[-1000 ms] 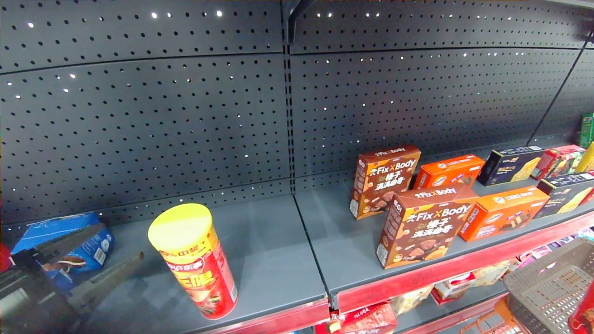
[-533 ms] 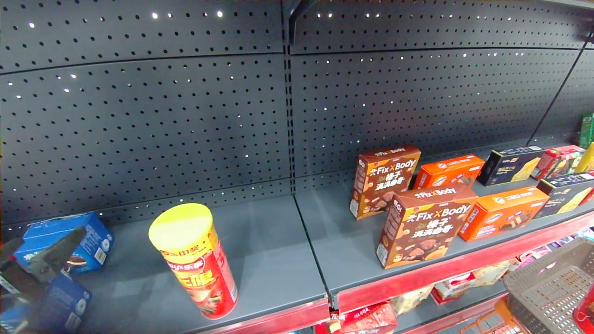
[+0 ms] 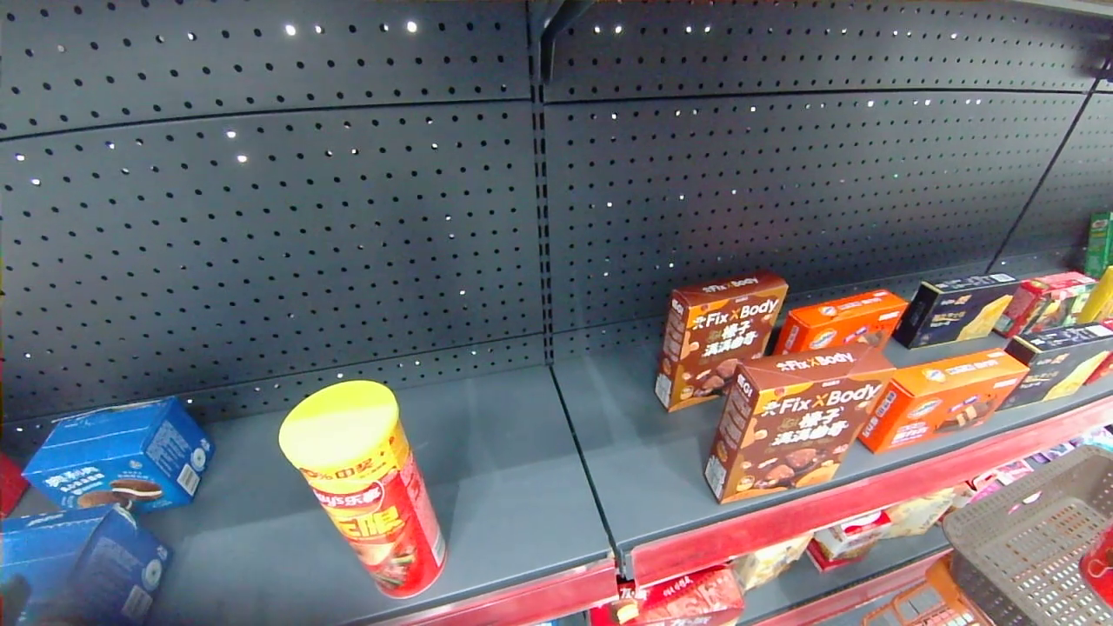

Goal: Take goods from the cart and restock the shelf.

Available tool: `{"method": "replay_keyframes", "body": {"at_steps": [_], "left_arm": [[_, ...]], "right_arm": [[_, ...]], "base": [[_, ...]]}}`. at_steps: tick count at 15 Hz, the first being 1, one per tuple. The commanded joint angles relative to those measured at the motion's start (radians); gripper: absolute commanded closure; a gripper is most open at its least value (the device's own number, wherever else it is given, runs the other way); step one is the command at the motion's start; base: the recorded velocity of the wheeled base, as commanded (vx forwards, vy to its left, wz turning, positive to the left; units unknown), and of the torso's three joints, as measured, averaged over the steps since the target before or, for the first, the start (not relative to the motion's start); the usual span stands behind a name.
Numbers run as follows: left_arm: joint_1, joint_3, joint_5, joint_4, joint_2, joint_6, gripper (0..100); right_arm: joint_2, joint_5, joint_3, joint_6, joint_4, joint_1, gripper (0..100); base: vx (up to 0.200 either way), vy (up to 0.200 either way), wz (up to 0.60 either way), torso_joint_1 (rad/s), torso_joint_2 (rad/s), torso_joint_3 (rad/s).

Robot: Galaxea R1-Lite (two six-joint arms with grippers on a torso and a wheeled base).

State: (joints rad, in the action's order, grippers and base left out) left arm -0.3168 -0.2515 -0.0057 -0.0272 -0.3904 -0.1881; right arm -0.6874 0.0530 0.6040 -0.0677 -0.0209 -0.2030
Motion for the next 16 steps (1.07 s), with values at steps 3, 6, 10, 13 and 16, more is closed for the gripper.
{"method": "replay_keyframes", "body": {"at_steps": [3, 6, 10, 13, 16], "left_arm": [[-0.002, 0.014, 0.084, 0.302, 0.390, 0.134, 0], [-0.002, 0.034, 0.095, 0.300, 0.390, 0.157, 0], [-0.002, 0.158, 0.147, 0.190, 0.390, 0.205, 0], [-0.002, 0.179, 0.119, 0.133, 0.390, 0.214, 0], [-0.002, 0.221, 0.058, 0.090, 0.390, 0.242, 0]], "right_arm": [[0.009, 0.001, 0.019, -0.003, 0.007, 0.002, 100], [0.009, 0.001, 0.031, -0.017, 0.009, 0.002, 100], [0.023, -0.008, 0.017, -0.009, 0.009, 0.005, 100], [0.075, -0.041, -0.018, 0.051, 0.010, 0.005, 100], [0.128, -0.042, -0.043, 0.057, 0.045, 0.005, 100]], "base": [[0.000, 0.000, 0.00, 0.000, 0.00, 0.000], [0.000, 0.000, 0.00, 0.000, 0.00, 0.000], [0.000, 0.000, 0.00, 0.000, 0.00, 0.000], [0.000, 0.000, 0.00, 0.000, 0.00, 0.000], [0.000, 0.000, 0.00, 0.000, 0.00, 0.000]]}}
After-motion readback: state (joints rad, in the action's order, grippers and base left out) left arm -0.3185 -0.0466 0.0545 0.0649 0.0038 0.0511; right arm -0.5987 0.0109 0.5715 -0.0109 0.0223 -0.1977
